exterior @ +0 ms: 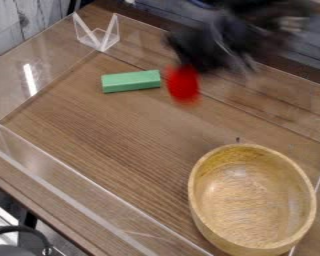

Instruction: Move the red object to the right side of the table

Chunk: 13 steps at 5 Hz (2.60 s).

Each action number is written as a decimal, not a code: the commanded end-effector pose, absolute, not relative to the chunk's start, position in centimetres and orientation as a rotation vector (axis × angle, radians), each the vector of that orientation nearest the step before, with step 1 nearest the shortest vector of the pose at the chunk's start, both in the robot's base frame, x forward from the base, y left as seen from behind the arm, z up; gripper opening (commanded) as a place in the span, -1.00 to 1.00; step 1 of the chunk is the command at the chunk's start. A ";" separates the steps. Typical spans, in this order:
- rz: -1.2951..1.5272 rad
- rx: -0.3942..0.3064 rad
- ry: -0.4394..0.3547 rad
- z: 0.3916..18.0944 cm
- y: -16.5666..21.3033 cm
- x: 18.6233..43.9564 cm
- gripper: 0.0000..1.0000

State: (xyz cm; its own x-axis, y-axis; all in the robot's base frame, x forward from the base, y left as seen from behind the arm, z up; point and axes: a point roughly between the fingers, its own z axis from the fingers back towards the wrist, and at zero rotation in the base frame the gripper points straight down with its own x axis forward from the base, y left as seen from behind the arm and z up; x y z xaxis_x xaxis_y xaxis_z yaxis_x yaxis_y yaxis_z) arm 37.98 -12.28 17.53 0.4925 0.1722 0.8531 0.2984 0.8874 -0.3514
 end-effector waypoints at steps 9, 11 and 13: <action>-0.349 -0.664 -0.971 12.3 -15.6 36.8 -1.00; -0.414 -0.718 -0.945 12.4 -15.2 36.7 -1.00; -0.450 -0.744 -0.929 11.9 -15.1 37.0 -1.00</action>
